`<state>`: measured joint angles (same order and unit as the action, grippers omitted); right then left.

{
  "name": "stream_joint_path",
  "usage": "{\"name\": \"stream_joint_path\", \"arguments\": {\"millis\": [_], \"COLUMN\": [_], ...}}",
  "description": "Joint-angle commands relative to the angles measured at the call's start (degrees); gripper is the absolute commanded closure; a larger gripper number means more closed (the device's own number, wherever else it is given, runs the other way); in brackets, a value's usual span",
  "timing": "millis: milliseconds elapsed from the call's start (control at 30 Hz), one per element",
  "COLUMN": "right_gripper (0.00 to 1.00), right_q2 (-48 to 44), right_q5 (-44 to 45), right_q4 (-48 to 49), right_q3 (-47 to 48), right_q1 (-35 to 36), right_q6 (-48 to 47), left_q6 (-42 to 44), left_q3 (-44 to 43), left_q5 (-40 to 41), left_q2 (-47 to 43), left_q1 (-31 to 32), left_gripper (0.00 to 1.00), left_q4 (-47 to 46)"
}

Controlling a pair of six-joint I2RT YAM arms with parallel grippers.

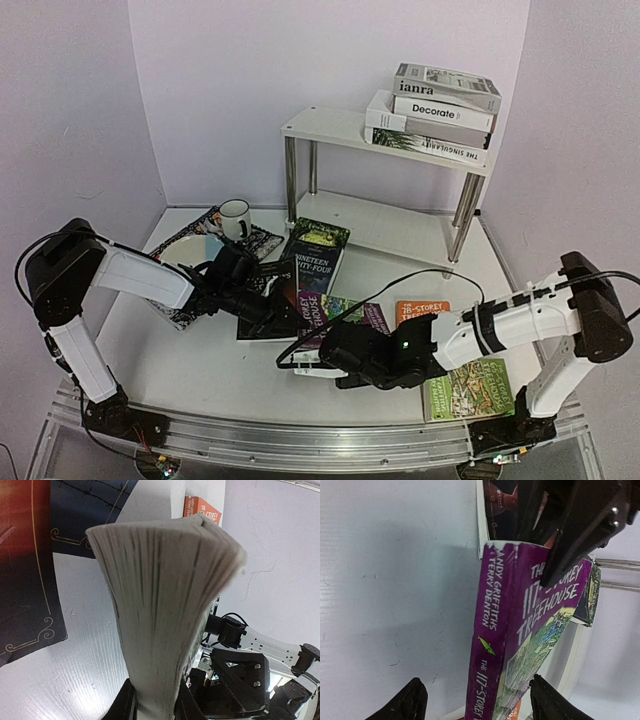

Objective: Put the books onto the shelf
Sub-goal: Pass from the left arm to the right

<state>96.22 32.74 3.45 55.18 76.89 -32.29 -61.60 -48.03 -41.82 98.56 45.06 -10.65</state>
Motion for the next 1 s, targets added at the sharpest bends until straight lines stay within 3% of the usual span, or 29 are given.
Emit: {"name": "stream_joint_path", "arguments": {"millis": [0,67,200,300,367,433,533,633,767,967], "right_gripper": [0.38,0.51,0.58,0.82,0.94,1.00,1.00,1.00,1.00,1.00], "right_q2": [3.82,5.98,8.83,9.41,8.49,6.98,4.07,1.27,-2.25,-10.00], "right_q5": [7.41,10.61,14.29,16.63,17.19,17.96,19.21,19.79,19.81,15.54], "right_q4": [1.82,2.86,5.38,7.56,9.09,10.66,13.27,14.63,14.70,14.41], "right_q3": [3.14,3.70,3.97,4.15,3.64,3.06,1.61,0.98,1.50,1.47], "right_q1": [0.22,0.28,0.32,0.28,0.28,0.28,0.07,-0.99,-3.91,-11.68], "right_q6": [-3.29,-3.63,-4.12,-2.98,-1.89,-0.63,1.32,3.92,8.57,19.83], "left_q6": [0.52,0.52,0.52,0.55,0.88,1.55,3.06,5.11,8.43,19.02], "left_q3": [-3.83,-3.92,-4.14,-4.23,-4.26,-4.05,-3.54,-3.17,-3.36,-8.28], "left_q5": [-3.37,-3.40,-3.72,-4.03,-3.87,-2.68,-0.07,2.82,6.59,21.89], "left_q2": [-2.66,-2.66,-2.69,-2.78,-3.25,-4.39,-7.67,-11.44,-16.76,-25.20], "left_q1": [0.05,-0.01,0.02,0.02,0.02,-0.07,-0.70,-1.72,-3.06,-3.39], "left_gripper": [1.00,1.00,1.00,1.00,0.92,0.74,0.51,0.40,0.31,0.24], "left_q4": [-4.47,-4.46,-4.45,-4.39,-4.38,-4.33,-4.06,-3.53,-1.85,12.99]}}
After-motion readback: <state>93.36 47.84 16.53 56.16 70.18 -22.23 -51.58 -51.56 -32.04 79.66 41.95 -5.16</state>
